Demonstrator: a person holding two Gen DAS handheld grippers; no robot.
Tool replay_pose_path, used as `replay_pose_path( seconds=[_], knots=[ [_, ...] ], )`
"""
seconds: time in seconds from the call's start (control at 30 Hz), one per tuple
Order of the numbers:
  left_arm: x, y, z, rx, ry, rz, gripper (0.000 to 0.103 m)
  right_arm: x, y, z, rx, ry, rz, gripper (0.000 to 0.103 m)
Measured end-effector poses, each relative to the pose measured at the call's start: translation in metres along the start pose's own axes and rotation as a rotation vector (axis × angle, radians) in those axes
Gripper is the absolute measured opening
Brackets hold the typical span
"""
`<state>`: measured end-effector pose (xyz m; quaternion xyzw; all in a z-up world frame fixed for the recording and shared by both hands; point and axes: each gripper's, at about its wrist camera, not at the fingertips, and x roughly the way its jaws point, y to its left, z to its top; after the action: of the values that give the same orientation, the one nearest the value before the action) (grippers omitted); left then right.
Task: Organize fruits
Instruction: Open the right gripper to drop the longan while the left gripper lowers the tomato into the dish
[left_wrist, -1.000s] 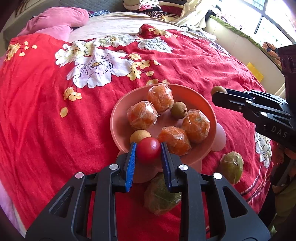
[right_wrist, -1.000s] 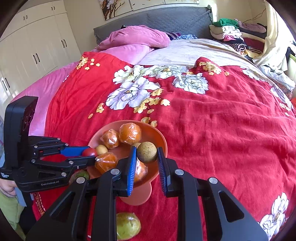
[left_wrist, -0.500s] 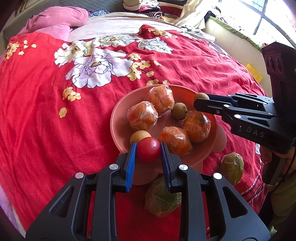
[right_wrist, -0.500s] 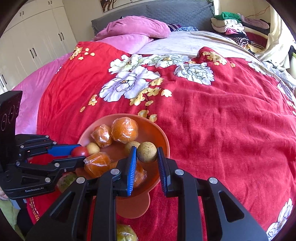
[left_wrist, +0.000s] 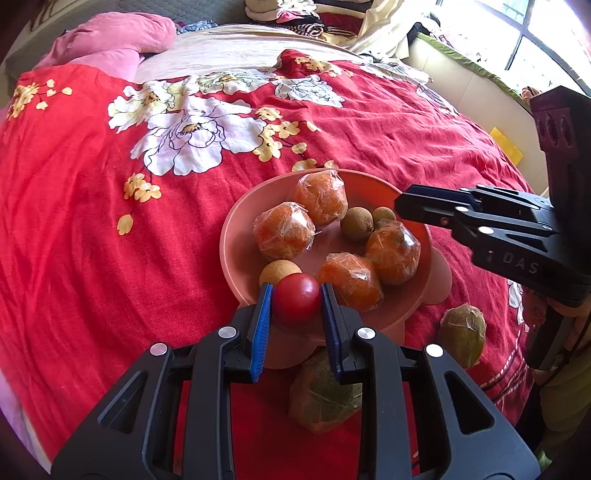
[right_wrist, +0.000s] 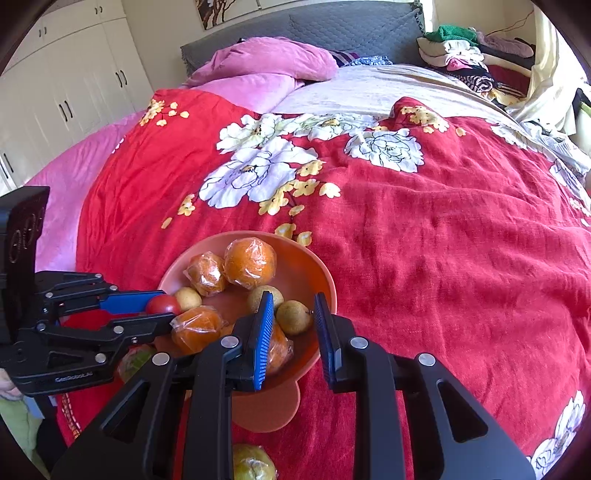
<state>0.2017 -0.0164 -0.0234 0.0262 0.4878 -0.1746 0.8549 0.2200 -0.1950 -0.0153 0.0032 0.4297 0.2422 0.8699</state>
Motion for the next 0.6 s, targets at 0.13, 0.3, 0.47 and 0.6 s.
replay_pose_path(
  seconds=[0.13,0.3,0.47,0.6],
  knots=[
    [0.000,0.000,0.000,-0.001,-0.001,-0.001,0.019,-0.011,0.003,-0.003,-0.003,-0.019,0.005,0.036],
    [0.000,0.000,0.000,-0.001,-0.001,-0.001,0.019,-0.021,0.007,-0.005,-0.007,-0.033,0.001,0.044],
    [-0.003,-0.001,0.000,-0.003,-0.004,0.006,0.019,-0.029,0.008,-0.008,-0.004,-0.042,-0.004,0.051],
    [-0.006,-0.002,0.000,-0.003,-0.008,0.009,0.019,-0.038,0.010,-0.011,-0.003,-0.053,-0.006,0.053]
  ],
)
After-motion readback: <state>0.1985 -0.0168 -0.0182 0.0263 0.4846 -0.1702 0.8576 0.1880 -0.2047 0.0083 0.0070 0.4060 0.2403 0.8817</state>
